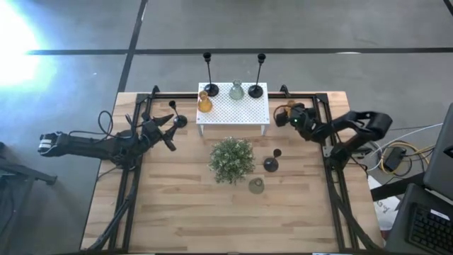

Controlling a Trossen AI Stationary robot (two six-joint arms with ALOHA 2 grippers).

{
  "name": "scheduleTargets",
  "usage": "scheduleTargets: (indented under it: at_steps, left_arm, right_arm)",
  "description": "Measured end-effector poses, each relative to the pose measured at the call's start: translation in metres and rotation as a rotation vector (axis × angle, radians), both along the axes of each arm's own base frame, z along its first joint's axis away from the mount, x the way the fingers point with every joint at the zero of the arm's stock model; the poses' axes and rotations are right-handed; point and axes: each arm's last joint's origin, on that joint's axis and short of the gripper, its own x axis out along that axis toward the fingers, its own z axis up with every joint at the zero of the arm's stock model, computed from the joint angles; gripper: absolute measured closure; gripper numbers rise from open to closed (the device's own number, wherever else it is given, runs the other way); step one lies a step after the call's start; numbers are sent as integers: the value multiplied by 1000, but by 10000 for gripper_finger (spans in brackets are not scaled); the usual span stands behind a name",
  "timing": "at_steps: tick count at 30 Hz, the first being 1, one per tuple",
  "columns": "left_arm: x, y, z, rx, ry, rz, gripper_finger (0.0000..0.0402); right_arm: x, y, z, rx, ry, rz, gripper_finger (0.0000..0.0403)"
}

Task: Pick & Place candle stick holders
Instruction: Put the orange glass candle holder on the shelf

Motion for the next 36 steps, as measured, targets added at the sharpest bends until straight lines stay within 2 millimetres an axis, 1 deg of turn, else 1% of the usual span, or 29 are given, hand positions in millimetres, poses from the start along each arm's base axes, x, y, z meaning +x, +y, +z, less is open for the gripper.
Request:
scheduleTargets:
  at_steps: [4,11,18,21,23,30,33,36]
  left_arm:
    - [0,0,0,1,1,1,206]
    - [0,0,0,5,4,1,206]
    - [0,0,0,3,3,0,206]
    - [0,0,0,2,2,0,206]
    - [0,0,0,2,1,0,206]
    - [0,0,0,1,1,0,206]
    - [0,0,0,2,1,0,206]
    - [0,0,0,1,1,0,206]
  right_arm:
    - [4,0,-4,5,9,-10,128]
    - [4,-1,0,-24,-57,-32,150]
    - [6,-3,2,-31,-78,-49,168]
    - [7,-4,3,-39,-86,-61,189]
    - [8,-5,3,-43,-85,-68,210]
    - [7,-5,5,-62,-75,-72,317]
    - [6,-4,9,-74,-49,-42,318]
    - [5,-3,21,-118,-57,-22,318]
